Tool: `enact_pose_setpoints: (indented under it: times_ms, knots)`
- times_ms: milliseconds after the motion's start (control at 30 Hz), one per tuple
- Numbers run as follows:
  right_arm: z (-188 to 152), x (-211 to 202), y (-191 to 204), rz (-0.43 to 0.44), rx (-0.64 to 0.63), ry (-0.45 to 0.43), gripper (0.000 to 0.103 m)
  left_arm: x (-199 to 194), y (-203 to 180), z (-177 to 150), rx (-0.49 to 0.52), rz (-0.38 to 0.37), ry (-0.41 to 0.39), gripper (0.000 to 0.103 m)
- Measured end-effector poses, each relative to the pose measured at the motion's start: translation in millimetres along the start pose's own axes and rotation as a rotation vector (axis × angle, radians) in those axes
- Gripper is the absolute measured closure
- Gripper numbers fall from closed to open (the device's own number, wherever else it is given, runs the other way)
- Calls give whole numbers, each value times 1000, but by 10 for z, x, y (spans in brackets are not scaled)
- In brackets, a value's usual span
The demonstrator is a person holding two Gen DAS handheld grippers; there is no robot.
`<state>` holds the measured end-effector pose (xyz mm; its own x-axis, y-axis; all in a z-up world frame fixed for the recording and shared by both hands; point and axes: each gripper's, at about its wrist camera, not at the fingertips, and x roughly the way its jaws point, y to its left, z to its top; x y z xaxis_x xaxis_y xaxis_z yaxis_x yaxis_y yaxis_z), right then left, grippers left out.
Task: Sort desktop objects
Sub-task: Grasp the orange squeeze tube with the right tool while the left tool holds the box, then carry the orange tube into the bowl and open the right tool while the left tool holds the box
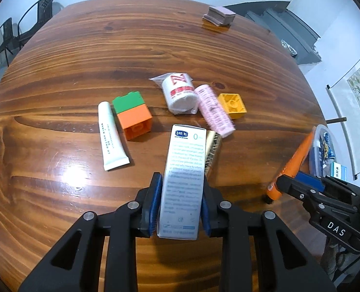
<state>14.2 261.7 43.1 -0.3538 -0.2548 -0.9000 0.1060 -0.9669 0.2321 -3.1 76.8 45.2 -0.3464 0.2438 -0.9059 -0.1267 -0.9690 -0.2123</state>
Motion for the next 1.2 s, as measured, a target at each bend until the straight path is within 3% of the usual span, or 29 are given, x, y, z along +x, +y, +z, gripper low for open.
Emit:
enact_pose_setpoints:
  times_ms: [400,1200]
  knots:
    - [-184,-438,-226,35,14,-60,73,-178,-447,-114,35,-24,-26,72]
    - [-635,-1234,-1237,20,129,-114,73,-247,-1474,-290,122,-128,-54,72]
